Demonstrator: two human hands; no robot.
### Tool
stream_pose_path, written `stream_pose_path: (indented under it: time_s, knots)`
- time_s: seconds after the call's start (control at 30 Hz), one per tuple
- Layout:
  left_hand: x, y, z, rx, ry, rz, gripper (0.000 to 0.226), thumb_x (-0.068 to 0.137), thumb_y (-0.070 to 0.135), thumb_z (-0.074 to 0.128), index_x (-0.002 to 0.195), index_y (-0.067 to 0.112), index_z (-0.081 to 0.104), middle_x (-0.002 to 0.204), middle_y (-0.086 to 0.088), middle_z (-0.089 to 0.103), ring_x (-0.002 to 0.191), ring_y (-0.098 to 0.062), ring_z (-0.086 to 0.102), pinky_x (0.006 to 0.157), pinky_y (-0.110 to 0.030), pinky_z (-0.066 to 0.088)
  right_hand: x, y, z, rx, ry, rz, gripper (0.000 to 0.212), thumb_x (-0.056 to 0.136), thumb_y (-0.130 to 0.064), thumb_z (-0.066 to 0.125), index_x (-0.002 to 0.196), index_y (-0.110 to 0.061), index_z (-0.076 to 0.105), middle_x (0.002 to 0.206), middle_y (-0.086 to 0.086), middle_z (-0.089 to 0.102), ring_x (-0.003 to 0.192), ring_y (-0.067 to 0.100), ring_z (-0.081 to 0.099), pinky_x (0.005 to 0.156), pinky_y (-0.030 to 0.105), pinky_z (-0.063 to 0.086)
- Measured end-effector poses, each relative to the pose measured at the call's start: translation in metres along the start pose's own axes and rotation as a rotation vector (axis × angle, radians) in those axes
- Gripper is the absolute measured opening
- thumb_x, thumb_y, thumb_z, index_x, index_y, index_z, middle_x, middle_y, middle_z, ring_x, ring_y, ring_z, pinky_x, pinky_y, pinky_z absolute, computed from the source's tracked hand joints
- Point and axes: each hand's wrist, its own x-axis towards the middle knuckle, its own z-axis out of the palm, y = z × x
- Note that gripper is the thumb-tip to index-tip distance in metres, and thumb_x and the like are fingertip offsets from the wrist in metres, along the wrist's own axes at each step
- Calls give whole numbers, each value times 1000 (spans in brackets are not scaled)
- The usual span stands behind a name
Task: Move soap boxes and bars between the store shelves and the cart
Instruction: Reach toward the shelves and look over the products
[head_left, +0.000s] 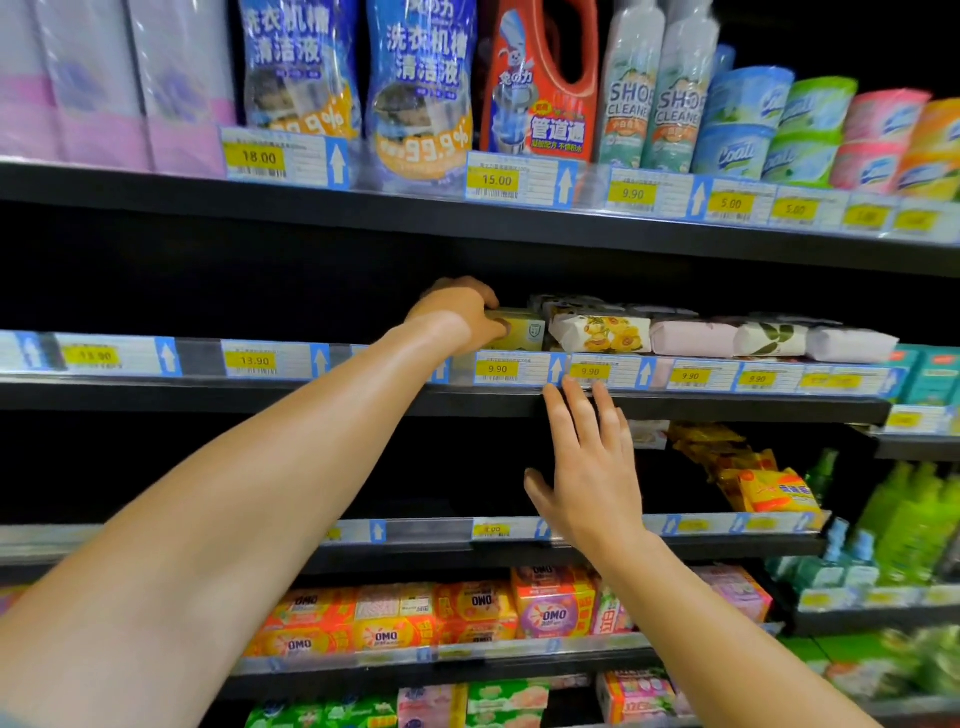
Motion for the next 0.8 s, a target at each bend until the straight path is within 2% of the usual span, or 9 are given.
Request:
stream_pose_path:
  time_s: [0.1, 0.2, 0.27, 0.37, 0.47, 0.57, 0.7, 0.8]
  knots:
    - [-20, 0, 0, -62, 64, 29, 51, 90, 47, 59, 137, 29, 54, 136, 0, 58, 120, -22, 55, 99, -36, 49, -2, -8, -11, -10, -8, 40, 89, 81, -48, 70, 154, -17, 29, 159, 10, 31, 149, 36, 20, 118, 54, 26]
    - [-51, -10, 6, -31, 193, 150, 49, 89, 45, 58, 134, 26, 58, 128, 0, 63, 114, -23, 58, 94, -37, 50, -7, -21, -22, 6, -10, 77, 87, 82, -48, 69, 154, -19, 29, 157, 10, 33, 147, 35, 23, 118, 54, 24]
    - [-74, -20, 13, 58, 281, 242, 50, 89, 49, 56, 131, 24, 60, 130, 1, 63, 119, -26, 54, 99, -42, 45, -13, -32, -29, 37, -35, 104, 87, 85, -48, 67, 156, -22, 24, 160, 7, 28, 150, 33, 17, 120, 52, 18]
    - [-115, -39, 23, 86, 310, 296, 52, 88, 50, 54, 135, 27, 56, 141, 2, 55, 133, -27, 42, 112, -51, 29, -27, -53, -38, 54, -87, 113, 87, 89, -51, 61, 158, -26, 15, 164, 3, 18, 152, 30, 7, 123, 49, 11]
    - [-166, -59, 36, 29, 283, 283, 53, 92, 46, 54, 141, 27, 51, 150, 1, 46, 142, -26, 31, 118, -47, 16, -51, -78, -46, 66, -127, 94, 87, 90, -53, 60, 158, -28, 13, 164, 2, 17, 152, 29, 7, 123, 47, 11]
    - [-229, -80, 56, 31, 196, 192, 55, 94, 47, 51, 146, 28, 45, 155, 2, 38, 146, -22, 24, 120, -45, 9, -87, -104, -50, 70, -221, 62, 86, 91, -56, 56, 158, -29, 9, 165, 0, 14, 152, 27, 4, 123, 46, 8]
    - [-332, -120, 94, 71, 33, 75, 55, 96, 48, 48, 148, 31, 41, 158, 4, 32, 146, -20, 21, 121, -43, 11, -164, -148, -47, 158, -377, -5, 84, 91, -55, 55, 158, -28, 11, 165, 0, 13, 152, 27, 3, 124, 46, 7]
    - [-420, -159, 119, 114, -108, -10, 57, 93, 49, 53, 146, 28, 45, 156, 1, 36, 144, -24, 27, 119, -44, 19, -241, -189, -42, 192, -548, -103, 86, 89, -56, 56, 158, -28, 14, 165, 1, 13, 153, 28, 2, 123, 48, 7]
